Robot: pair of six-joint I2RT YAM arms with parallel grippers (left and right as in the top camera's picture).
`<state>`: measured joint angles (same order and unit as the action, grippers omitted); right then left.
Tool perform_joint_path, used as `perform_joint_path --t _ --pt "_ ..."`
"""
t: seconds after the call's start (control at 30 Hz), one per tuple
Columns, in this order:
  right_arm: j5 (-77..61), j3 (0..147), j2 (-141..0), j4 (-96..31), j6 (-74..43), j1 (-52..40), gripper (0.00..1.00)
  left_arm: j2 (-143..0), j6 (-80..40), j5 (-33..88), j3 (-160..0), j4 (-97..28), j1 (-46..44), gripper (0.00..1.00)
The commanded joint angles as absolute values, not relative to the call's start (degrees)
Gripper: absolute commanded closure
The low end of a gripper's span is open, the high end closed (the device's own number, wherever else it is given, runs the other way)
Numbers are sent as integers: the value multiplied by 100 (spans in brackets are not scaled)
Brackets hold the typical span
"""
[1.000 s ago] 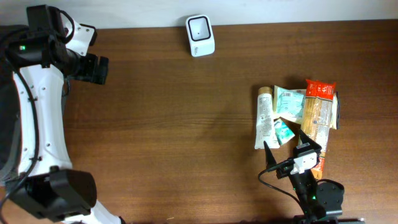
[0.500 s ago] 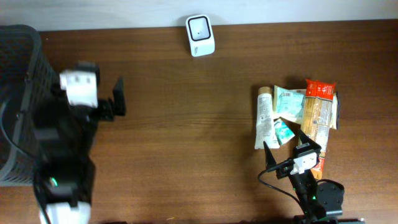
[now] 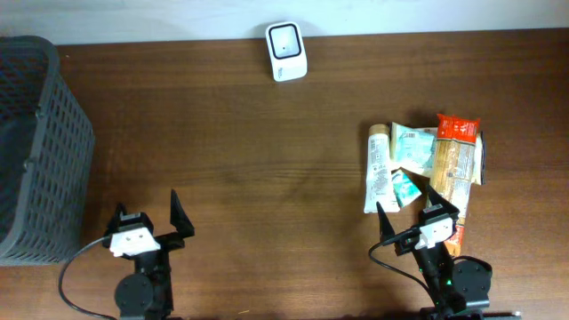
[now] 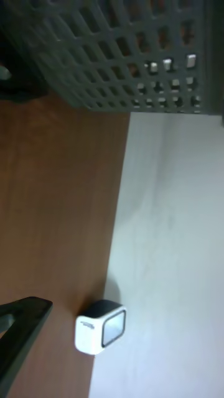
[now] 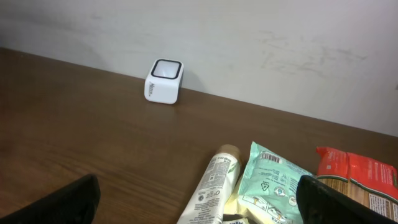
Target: Scan the item barcode
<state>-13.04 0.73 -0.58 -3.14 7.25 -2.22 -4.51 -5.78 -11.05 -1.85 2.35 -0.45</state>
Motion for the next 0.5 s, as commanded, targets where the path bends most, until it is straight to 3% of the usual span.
perform_joint_path --t 0.0,0.13,0.47 --pt "-1347 32 -19 -325 661 -185 2 -12 -403 -1288 -47 -209 -78 1" --pt "-1347 32 -19 -325 661 -185 2 -25 294 -1009 -49 -395 -73 1" --pt "-1350 32 -19 -325 661 -185 1 -30 287 -860 -54 -397 -73 1"
